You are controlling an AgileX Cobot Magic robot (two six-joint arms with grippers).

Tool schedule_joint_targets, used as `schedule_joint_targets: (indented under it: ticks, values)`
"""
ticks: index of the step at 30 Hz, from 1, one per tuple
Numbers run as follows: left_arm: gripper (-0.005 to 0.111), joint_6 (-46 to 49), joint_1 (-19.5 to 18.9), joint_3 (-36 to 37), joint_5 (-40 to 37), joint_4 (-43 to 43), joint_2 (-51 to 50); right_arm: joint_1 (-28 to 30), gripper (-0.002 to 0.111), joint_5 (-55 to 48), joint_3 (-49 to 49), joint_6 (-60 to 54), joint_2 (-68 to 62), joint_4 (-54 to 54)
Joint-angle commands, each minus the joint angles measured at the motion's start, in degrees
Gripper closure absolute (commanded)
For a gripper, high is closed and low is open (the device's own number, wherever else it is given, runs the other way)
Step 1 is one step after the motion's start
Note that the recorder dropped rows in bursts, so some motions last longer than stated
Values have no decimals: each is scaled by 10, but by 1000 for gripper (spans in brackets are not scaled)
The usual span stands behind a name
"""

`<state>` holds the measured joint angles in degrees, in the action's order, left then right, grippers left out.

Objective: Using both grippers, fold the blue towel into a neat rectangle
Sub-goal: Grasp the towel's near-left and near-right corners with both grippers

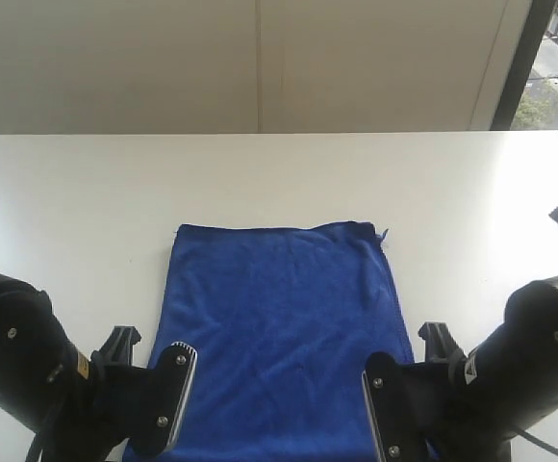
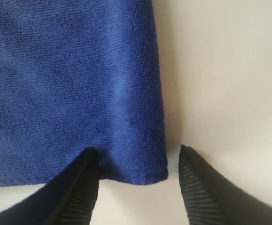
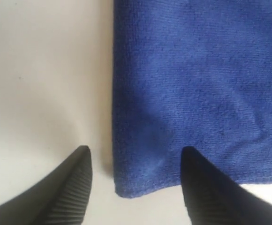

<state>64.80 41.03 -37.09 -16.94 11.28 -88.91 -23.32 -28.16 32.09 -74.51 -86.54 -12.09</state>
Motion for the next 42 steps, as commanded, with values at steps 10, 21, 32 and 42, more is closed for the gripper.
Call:
schedule_joint_targets:
  ticks: [10, 21, 32, 42]
  values:
    - [51, -10, 3, 5, -7, 13, 1, -1, 56, 0, -3, 2, -32, 3]
    - [64, -10, 3, 5, -12, 13, 1, -1, 74, 0, -3, 2, -32, 3]
    - [107, -21, 3, 5, -36, 15, 2, -1, 101, 0, -3, 2, -32, 3]
    - [107, -47, 3, 4, -87, 15, 37, -1, 108, -59, -2, 2, 25, 3]
